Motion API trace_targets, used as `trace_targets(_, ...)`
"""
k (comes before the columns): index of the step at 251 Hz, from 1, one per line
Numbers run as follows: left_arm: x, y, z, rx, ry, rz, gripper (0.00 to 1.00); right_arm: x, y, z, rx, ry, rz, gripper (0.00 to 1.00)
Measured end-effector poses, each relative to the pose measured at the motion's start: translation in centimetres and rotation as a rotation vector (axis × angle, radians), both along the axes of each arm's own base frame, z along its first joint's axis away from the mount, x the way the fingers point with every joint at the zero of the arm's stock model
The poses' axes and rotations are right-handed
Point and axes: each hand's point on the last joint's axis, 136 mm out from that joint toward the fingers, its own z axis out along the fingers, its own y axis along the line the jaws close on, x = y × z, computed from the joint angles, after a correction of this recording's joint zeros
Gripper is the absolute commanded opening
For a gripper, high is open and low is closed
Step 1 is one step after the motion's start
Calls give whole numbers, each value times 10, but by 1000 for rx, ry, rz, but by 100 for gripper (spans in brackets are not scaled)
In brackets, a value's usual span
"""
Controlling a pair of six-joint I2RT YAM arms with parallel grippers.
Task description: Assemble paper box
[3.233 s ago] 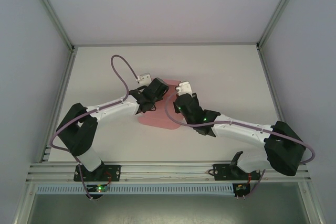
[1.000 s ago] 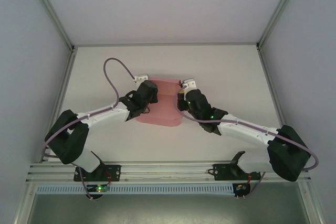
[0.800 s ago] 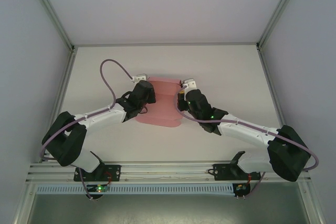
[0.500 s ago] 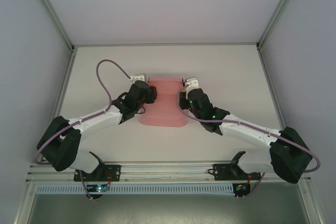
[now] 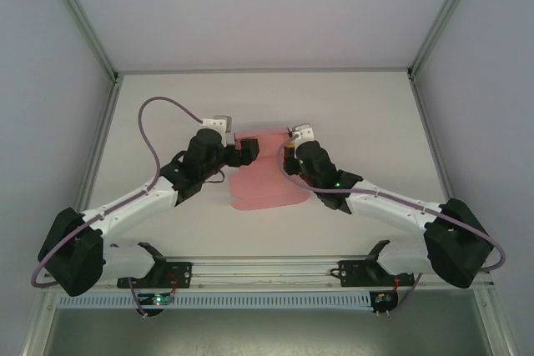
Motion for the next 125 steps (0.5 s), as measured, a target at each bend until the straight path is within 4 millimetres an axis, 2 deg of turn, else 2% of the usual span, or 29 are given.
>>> trace_targets(38, -3, 4, -5, 34, 28, 7, 97, 0, 0, 0, 2, 4, 1, 0)
trace_targets(61, -5, 9, -12, 60, 54, 19, 85, 2, -1, 1, 6, 4, -4, 0)
trace_targets(79, -7, 13, -17, 80, 73, 32, 70, 4, -2, 1, 3, 9, -11, 0)
trace_targets(125, -4, 14, -21, 119, 90, 49, 51, 7, 1, -2, -6, 25, -13, 0)
